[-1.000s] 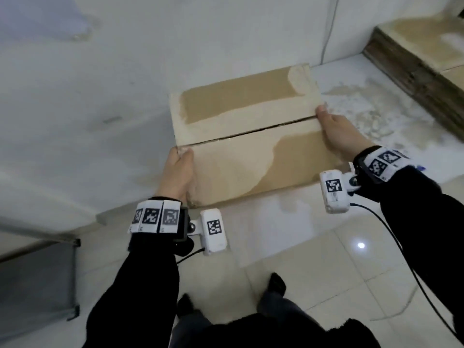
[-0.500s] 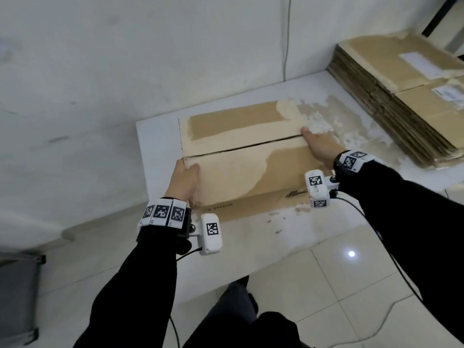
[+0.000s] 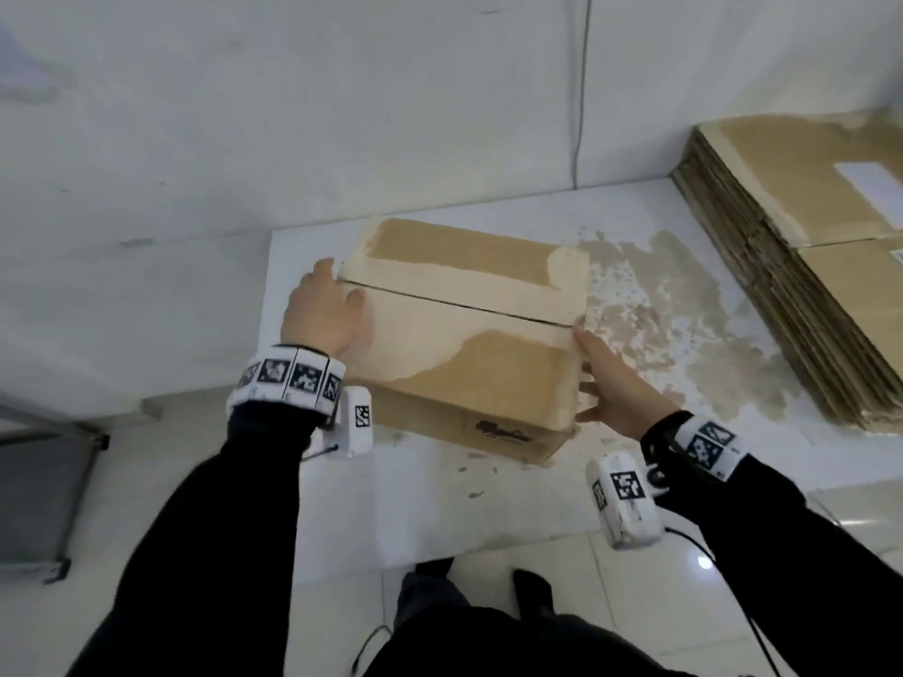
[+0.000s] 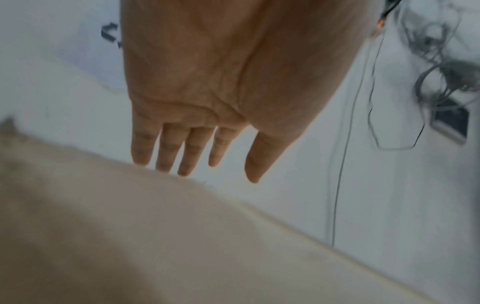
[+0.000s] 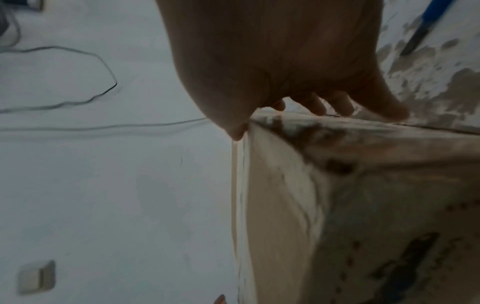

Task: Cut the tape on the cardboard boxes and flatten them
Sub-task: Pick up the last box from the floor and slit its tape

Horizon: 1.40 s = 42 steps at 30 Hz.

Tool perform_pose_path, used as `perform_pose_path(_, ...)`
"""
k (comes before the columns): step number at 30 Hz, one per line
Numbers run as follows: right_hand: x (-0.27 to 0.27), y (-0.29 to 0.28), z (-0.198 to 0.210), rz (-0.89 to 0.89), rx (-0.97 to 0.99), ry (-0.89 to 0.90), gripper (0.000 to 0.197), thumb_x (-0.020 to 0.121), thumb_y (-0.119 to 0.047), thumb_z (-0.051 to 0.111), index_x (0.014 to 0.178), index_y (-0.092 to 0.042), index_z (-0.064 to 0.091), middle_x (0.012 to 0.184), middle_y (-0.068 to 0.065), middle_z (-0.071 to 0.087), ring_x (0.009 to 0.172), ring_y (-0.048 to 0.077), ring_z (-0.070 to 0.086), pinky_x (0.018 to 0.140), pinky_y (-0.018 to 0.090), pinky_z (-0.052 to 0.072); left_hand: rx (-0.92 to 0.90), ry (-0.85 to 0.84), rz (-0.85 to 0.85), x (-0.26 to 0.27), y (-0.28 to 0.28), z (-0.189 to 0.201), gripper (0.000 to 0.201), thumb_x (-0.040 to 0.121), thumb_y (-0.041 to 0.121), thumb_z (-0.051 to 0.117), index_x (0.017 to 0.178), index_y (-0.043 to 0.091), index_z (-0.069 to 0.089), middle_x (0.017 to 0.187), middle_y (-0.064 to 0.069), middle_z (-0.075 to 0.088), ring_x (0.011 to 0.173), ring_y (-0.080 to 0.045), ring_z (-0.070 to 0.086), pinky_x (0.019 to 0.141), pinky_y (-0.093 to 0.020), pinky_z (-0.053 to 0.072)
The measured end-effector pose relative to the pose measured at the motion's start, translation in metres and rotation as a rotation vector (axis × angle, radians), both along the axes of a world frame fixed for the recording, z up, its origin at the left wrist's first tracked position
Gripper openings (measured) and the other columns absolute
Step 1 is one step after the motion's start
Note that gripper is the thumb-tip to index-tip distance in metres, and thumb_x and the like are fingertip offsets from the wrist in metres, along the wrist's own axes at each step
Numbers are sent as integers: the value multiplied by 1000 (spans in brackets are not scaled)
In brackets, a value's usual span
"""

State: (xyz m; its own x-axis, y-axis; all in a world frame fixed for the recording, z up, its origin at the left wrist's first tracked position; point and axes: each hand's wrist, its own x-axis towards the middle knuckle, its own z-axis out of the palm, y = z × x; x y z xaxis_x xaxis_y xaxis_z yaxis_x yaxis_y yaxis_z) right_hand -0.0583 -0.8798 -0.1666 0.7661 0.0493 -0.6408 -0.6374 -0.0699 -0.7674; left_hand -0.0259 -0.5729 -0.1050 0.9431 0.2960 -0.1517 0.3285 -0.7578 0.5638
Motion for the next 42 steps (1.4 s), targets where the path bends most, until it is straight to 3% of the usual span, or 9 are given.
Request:
perform_pose_path(6, 59, -28, 24, -124, 75, -103, 76, 88, -60, 50, 149, -33, 14, 158, -3, 11, 140, 34, 21, 99, 65, 35, -216, -115, 152, -101, -96, -17, 68, 96, 36, 51, 151, 19, 15, 160, -10, -7, 147, -25, -10, 117, -45, 1)
perform_pose_path(10, 86, -26, 26, 21, 78, -145, 51, 93, -41, 52, 139, -27, 34, 142, 0, 39, 126, 31, 43, 77, 53, 53, -142, 32, 3, -106, -133, -38, 80, 93, 43, 53, 153, 17, 6, 155, -14, -28, 138, -30, -35, 114, -48, -12)
perform_pose_path(13, 71, -27, 19, -21, -22, -218, 34, 97, -29, 49, 128, -19, 40, 119, 7, 51, 99, 24, 54, 75, 43, 53, -87, 41, -67, -83, -112, -39, 78, 92, 39, 57, 152, 18, 14, 156, -18, -23, 138, -37, -32, 113, -53, -11)
perform_pose_path(17, 26, -39, -4, -119, -130, -272, 44, 89, -38, 60, 121, -17, 39, 116, 0, 48, 102, 20, 49, 82, 37, 42, 119, -34, -175, -76, -83, -27, 65, 92, 37, 56, 149, 22, 28, 159, -11, 11, 147, -29, 1, 117, -55, 5)
perform_pose_path(22, -2, -30, -7, -212, -143, -383, 38, 88, -31, 64, 114, -17, 39, 93, -6, 50, 83, 10, 52, 66, 22, 41, 396, -52, -395, -95, -160, -32, 100, 81, 72, 47, 151, 30, -10, 156, -1, -22, 146, -24, -17, 115, -49, -5)
perform_pose_path(26, -17, -26, -13, -217, -134, -490, 33, 93, -36, 54, 118, -14, 47, 101, -1, 59, 92, 15, 59, 80, 30, 49, 614, -30, -453, -87, -174, -54, 84, 95, 53, 40, 151, 20, -15, 159, -14, -12, 147, -32, -10, 118, -47, -1)
perform_pose_path(33, 6, -34, -24, -129, 115, -83, 59, 97, -56, 28, 123, -8, 51, 118, 11, 57, 101, 22, 57, 91, 33, 45, 448, -338, -451, -98, -136, -62, 72, 94, 51, 39, 151, 17, 14, 156, -16, 22, 145, -34, 18, 116, -48, 19)
perform_pose_path(37, -2, -29, 11, -309, 122, -572, 39, 92, -29, 59, 128, -19, 49, 118, 6, 58, 107, 15, 61, 88, 30, 53, -35, -512, -308, -90, -131, -45, 80, 90, 52, 52, 152, 25, 9, 160, -4, 12, 148, -19, 9, 117, -43, 18)
perform_pose_path(42, 2, -9, 70, -25, -81, -1064, 45, 84, -20, 66, 125, -29, 51, 126, -1, 46, 118, 7, 48, 98, 32, 48, -846, -303, 44, -94, -130, -58, 75, 81, 10, 72, 143, 21, 30, 135, -2, 52, 119, -11, 56, 93, -34, 53)
